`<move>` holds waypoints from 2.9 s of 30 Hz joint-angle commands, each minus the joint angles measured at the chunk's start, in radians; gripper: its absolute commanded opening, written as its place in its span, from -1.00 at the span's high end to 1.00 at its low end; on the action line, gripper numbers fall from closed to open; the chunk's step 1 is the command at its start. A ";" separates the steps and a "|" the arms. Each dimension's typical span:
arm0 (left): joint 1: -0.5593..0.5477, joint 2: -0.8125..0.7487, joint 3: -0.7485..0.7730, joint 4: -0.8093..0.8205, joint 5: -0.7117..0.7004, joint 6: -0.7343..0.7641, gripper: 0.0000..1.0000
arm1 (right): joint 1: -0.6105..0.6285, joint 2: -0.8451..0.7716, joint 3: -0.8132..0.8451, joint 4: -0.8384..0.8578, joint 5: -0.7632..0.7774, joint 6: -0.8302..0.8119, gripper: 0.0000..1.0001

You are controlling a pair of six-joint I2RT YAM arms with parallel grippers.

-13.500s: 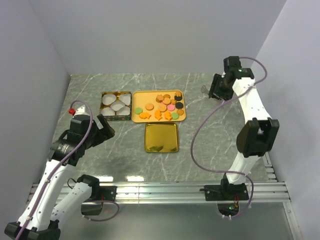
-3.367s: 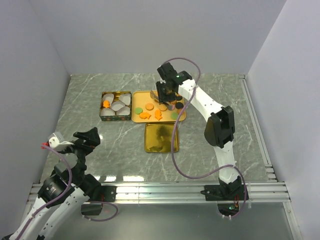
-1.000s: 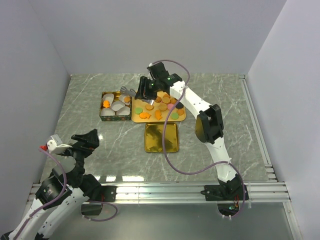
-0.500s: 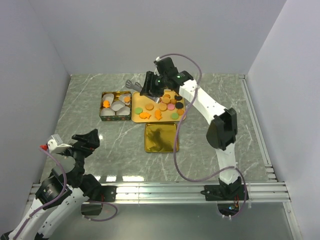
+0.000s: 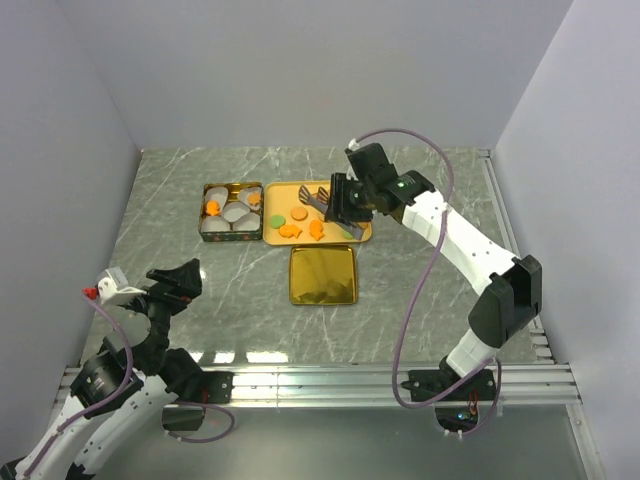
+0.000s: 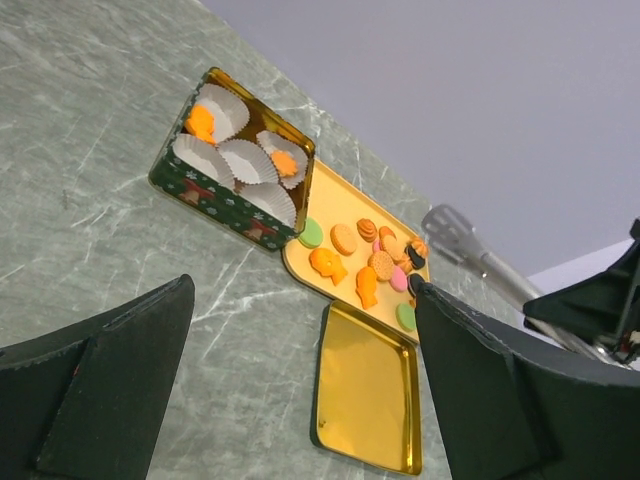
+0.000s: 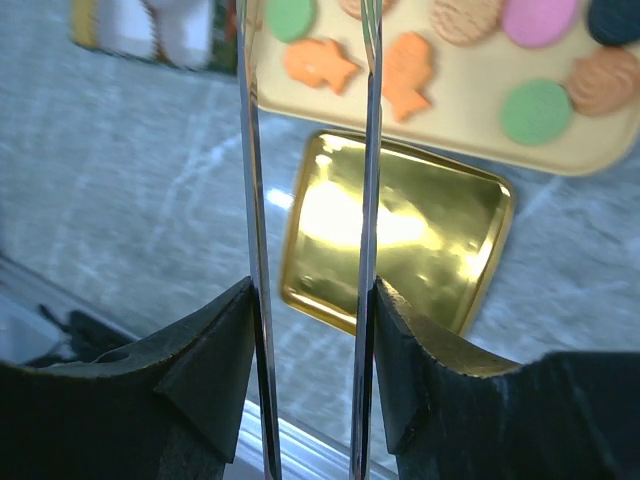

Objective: Pack the cookies

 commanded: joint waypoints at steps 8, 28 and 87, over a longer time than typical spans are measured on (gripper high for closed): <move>-0.010 0.030 0.044 -0.066 -0.089 -0.095 -0.99 | -0.005 -0.037 0.004 -0.110 0.097 -0.164 -0.08; -0.040 0.044 0.036 -0.051 -0.111 -0.057 -0.99 | 0.077 0.086 0.071 -0.170 0.216 -0.105 -0.05; -0.044 0.031 0.035 -0.039 -0.112 -0.045 -0.99 | 0.146 0.393 0.326 -0.332 0.117 -0.055 -0.13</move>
